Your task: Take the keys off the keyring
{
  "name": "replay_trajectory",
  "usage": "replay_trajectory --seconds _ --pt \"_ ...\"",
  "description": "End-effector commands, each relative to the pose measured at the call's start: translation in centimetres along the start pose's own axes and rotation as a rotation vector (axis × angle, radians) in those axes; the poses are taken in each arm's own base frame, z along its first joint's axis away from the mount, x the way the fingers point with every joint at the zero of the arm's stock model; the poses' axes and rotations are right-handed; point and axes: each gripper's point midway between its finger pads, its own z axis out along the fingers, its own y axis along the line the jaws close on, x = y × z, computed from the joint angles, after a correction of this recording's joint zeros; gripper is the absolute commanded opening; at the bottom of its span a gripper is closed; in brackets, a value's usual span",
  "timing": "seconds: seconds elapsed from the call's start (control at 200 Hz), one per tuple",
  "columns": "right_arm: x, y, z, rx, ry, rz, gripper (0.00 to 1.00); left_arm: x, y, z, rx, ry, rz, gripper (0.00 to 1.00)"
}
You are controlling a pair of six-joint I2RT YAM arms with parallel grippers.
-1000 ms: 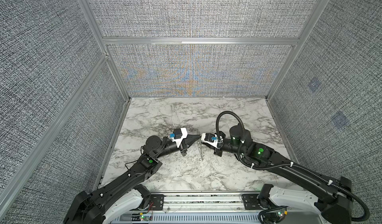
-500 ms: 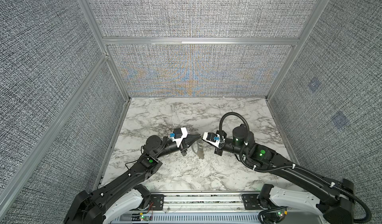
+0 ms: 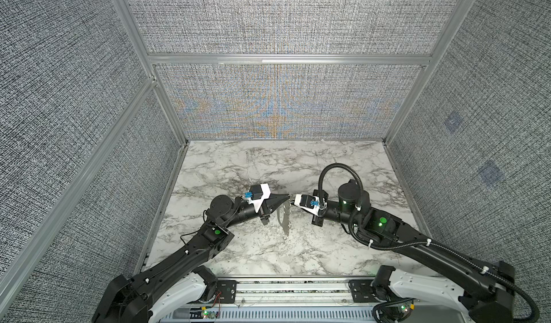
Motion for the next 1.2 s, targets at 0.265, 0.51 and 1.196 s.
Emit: replay_trajectory --seconds 0.265,0.51,1.196 --pt "0.3 1.1 -0.1 -0.057 0.027 0.005 0.0 -1.2 0.0 -0.2 -0.01 -0.025 0.043 0.0" --pt "1.1 1.8 -0.2 -0.084 0.054 0.051 0.0 -1.8 0.4 -0.7 -0.037 -0.032 0.071 0.0" --pt "0.3 0.2 -1.7 -0.034 0.066 0.046 0.0 -1.4 0.9 -1.3 -0.071 0.021 0.114 0.0"
